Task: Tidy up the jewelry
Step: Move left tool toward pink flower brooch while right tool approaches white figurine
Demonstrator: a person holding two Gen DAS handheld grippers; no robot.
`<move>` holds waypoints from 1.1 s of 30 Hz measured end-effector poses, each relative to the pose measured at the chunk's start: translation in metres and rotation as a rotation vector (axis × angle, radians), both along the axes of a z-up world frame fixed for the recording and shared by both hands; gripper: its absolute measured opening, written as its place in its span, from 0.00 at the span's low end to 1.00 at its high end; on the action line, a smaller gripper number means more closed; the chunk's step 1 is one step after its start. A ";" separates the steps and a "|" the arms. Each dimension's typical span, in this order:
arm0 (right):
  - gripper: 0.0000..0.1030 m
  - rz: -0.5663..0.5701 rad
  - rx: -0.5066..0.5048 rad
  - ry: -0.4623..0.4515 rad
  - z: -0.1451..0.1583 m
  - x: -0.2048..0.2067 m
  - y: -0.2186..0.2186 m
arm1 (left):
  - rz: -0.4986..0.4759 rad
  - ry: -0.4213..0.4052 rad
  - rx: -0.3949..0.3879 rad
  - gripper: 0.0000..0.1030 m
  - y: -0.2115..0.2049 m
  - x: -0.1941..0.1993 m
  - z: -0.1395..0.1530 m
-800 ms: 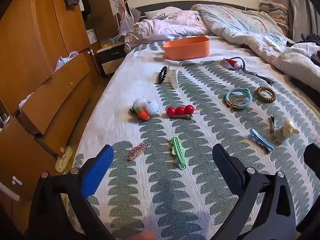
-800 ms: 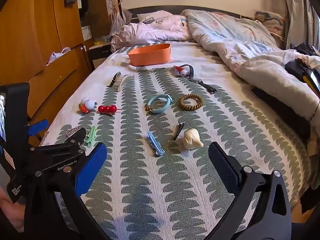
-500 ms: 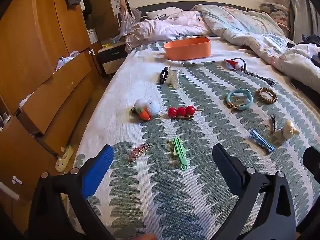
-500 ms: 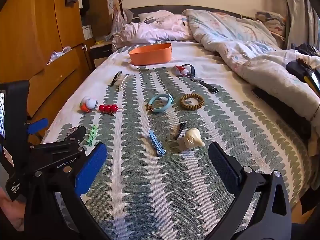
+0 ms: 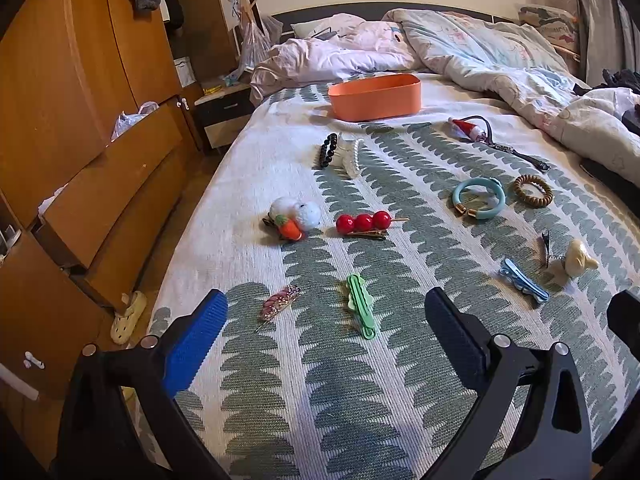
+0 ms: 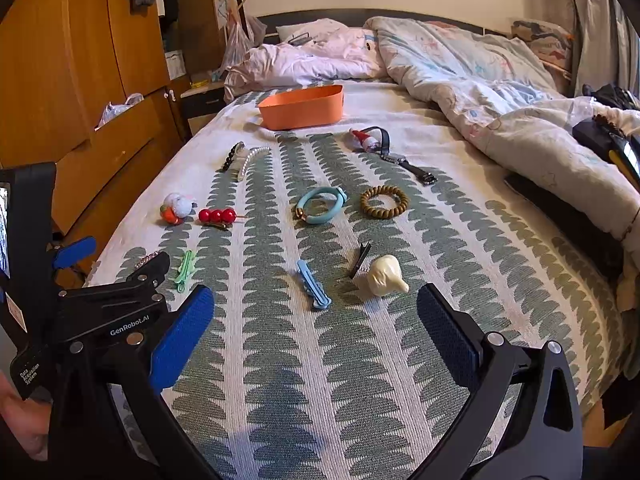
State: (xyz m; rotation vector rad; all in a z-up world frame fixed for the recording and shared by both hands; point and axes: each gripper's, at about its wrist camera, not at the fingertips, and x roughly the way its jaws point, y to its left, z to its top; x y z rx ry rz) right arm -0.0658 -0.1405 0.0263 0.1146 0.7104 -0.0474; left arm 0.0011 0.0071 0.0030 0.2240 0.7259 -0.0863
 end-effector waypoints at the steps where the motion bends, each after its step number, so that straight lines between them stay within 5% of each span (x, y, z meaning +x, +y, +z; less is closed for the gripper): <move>1: 0.97 -0.004 0.003 0.007 -0.001 0.001 -0.001 | 0.004 0.000 0.004 0.95 0.001 0.001 0.000; 22: 0.97 -0.007 -0.031 0.047 -0.013 0.020 -0.024 | 0.048 0.062 -0.017 0.95 0.029 0.030 -0.008; 28: 0.97 -0.017 0.092 0.121 -0.024 0.036 -0.048 | 0.048 0.109 -0.019 0.95 0.033 0.041 -0.020; 33: 0.97 -0.050 0.025 0.081 -0.020 0.039 -0.054 | -0.010 0.150 -0.026 0.95 0.028 0.047 -0.027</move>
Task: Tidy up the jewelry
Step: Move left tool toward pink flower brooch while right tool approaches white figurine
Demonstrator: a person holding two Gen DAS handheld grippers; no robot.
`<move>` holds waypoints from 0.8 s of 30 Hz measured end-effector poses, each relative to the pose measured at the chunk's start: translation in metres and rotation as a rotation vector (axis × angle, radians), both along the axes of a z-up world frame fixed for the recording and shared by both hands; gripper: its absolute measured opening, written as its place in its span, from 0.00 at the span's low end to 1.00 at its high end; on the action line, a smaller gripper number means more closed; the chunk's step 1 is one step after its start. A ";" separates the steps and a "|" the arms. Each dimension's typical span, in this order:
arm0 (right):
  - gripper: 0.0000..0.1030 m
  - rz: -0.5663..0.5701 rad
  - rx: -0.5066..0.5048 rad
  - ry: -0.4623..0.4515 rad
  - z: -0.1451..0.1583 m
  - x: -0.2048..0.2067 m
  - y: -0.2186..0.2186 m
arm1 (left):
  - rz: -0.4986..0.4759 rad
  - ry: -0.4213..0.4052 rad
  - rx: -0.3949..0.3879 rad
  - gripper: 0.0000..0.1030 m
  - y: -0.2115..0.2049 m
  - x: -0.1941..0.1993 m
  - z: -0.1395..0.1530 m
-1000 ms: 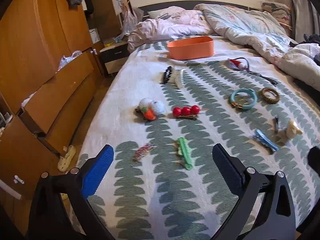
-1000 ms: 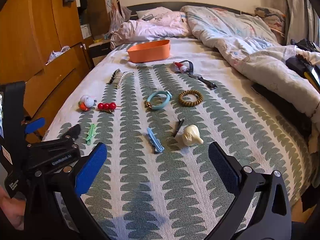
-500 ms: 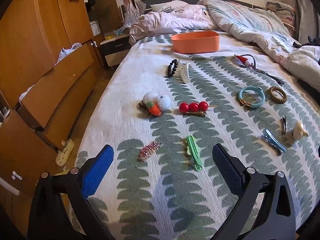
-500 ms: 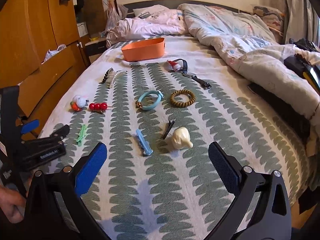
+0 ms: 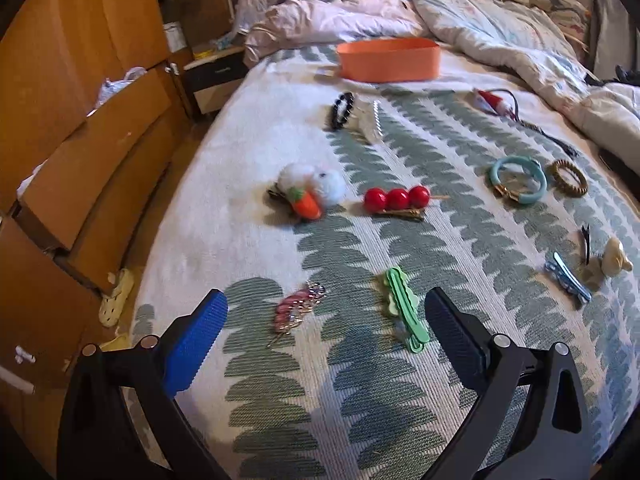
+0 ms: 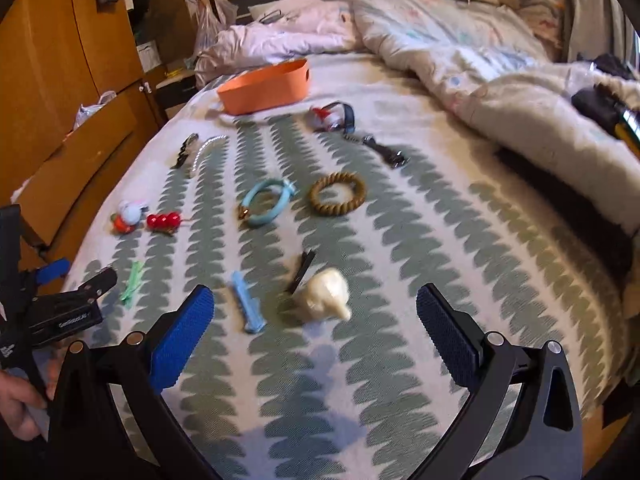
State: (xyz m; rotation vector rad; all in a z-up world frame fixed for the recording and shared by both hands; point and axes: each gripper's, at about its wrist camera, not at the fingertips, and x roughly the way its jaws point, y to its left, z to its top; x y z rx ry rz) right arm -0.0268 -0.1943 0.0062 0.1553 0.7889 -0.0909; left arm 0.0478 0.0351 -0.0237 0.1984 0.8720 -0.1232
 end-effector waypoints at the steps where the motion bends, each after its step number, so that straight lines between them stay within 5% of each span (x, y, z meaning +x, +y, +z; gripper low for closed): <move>1: 0.97 0.003 -0.002 0.000 -0.001 0.001 0.000 | -0.001 0.007 -0.003 0.95 0.001 0.001 -0.001; 8: 0.97 0.014 -0.021 0.035 -0.011 0.012 0.005 | 0.035 0.032 -0.068 0.95 0.022 0.011 0.001; 24: 0.97 -0.010 -0.025 0.051 -0.015 0.023 0.004 | 0.089 0.040 0.022 0.95 0.031 0.025 -0.009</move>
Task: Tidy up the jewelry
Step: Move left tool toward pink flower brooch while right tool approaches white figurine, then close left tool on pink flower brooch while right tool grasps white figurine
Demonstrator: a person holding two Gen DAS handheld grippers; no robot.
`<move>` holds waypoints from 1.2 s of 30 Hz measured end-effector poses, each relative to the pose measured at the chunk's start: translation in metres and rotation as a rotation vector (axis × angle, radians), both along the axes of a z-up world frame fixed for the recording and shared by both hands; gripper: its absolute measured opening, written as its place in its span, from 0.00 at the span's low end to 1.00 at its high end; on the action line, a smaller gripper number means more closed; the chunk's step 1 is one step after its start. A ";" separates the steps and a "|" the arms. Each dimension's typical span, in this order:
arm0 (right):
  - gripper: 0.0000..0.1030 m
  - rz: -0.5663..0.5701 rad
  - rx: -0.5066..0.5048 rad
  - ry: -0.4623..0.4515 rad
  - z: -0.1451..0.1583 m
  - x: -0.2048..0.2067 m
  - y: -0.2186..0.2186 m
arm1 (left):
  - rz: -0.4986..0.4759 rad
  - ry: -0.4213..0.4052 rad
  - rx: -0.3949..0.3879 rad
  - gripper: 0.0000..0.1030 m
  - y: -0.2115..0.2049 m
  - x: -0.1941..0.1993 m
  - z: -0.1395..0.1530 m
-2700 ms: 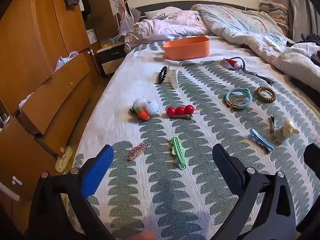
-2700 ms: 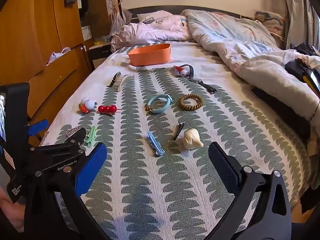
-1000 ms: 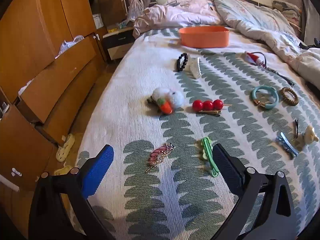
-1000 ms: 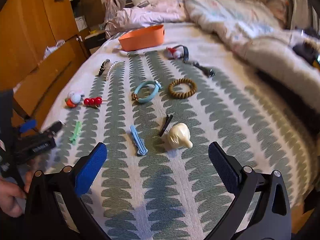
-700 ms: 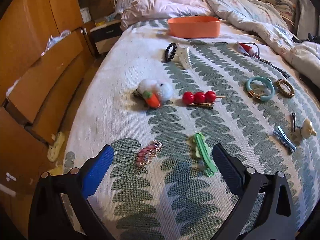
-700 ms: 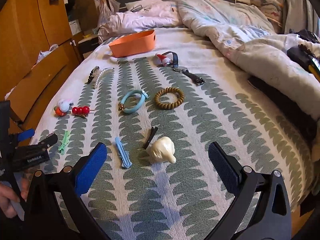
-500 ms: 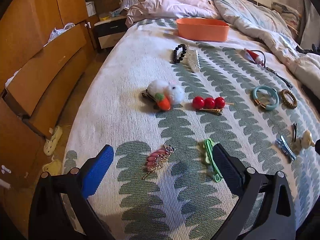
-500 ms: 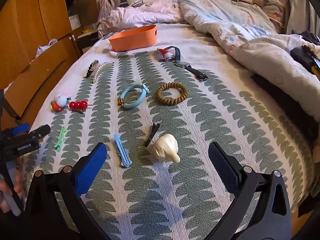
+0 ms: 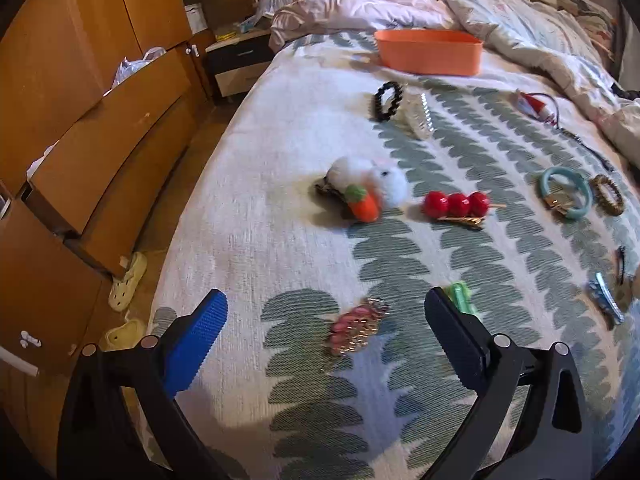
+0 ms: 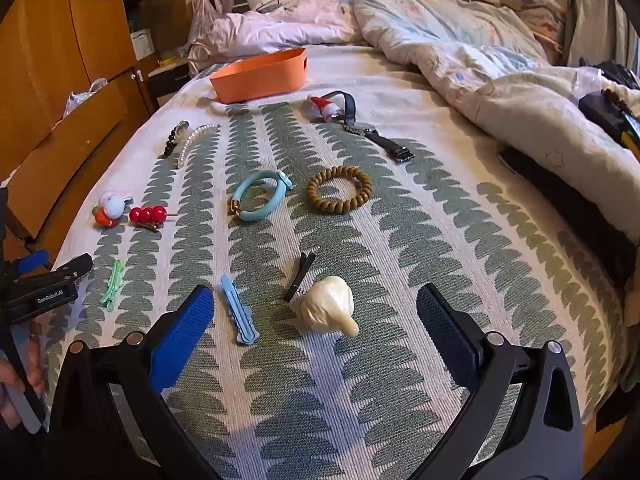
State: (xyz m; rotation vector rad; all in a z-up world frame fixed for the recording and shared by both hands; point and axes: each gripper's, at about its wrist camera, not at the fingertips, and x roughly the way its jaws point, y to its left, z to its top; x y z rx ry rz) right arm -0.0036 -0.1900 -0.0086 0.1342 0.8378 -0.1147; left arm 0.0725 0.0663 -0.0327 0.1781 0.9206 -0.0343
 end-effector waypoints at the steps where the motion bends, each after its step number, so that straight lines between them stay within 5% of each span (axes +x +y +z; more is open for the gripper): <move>1: 0.97 -0.002 -0.001 0.005 -0.001 0.001 0.000 | 0.006 0.014 0.012 0.95 0.001 0.003 -0.004; 12: 0.97 -0.050 -0.009 0.073 -0.021 0.020 -0.008 | 0.026 0.073 0.017 0.95 0.005 0.008 -0.019; 19: 0.81 -0.072 -0.021 0.129 -0.036 0.028 -0.008 | 0.026 0.084 0.002 0.95 0.008 0.006 -0.019; 29: 0.76 -0.083 -0.012 0.144 -0.041 0.036 -0.010 | 0.019 0.101 -0.021 0.95 0.005 0.009 -0.023; 36: 0.59 -0.067 0.005 0.141 -0.039 0.033 -0.007 | 0.025 0.107 -0.044 0.95 0.006 0.010 -0.024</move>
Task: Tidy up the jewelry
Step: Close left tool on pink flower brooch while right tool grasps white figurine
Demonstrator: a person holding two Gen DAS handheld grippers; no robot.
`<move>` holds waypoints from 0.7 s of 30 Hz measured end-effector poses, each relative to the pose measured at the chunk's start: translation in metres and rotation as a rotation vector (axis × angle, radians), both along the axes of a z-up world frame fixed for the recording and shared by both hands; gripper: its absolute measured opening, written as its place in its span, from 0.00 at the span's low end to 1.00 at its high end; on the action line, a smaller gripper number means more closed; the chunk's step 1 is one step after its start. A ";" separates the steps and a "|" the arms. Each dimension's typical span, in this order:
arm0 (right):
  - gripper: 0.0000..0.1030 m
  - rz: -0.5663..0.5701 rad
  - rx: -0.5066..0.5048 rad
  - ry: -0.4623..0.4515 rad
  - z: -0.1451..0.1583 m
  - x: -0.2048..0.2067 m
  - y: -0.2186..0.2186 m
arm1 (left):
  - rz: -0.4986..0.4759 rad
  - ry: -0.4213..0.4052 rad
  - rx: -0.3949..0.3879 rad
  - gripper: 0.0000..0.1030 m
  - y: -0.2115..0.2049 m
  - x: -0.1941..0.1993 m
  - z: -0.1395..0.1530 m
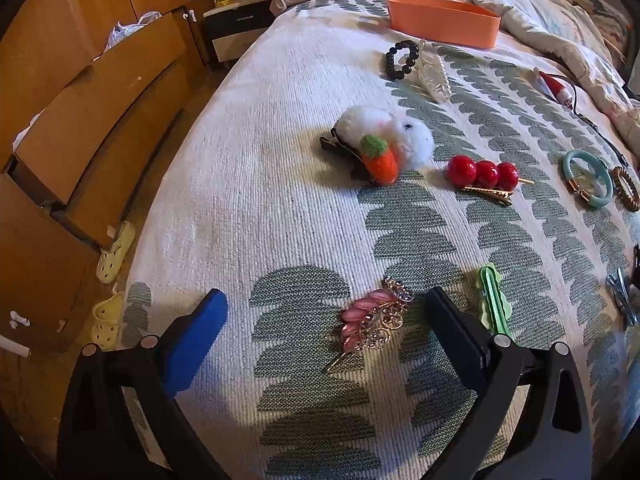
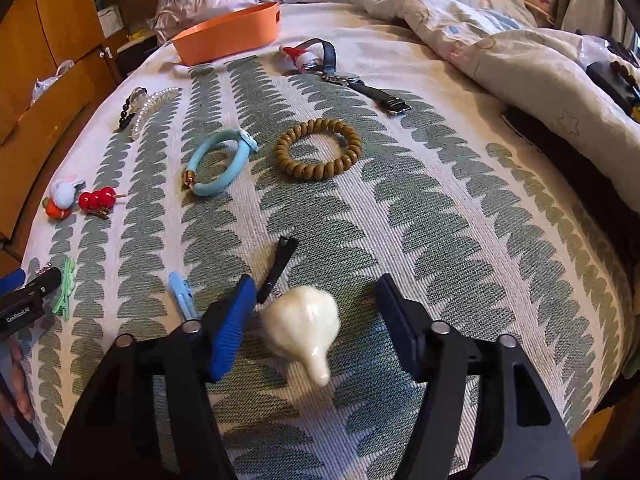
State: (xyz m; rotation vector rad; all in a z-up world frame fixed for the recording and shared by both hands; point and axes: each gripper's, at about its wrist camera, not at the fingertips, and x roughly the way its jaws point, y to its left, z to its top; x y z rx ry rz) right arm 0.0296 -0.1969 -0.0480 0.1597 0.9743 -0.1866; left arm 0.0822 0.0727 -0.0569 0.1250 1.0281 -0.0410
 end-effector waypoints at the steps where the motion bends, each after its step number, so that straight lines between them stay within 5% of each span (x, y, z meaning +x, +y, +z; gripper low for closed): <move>1: 0.58 0.000 0.005 0.000 0.000 0.000 0.000 | 0.001 0.001 -0.002 0.95 0.000 0.000 0.000; 21: 0.33 -0.011 0.066 -0.020 0.004 -0.008 -0.005 | -0.043 -0.020 -0.033 0.69 -0.002 -0.006 0.004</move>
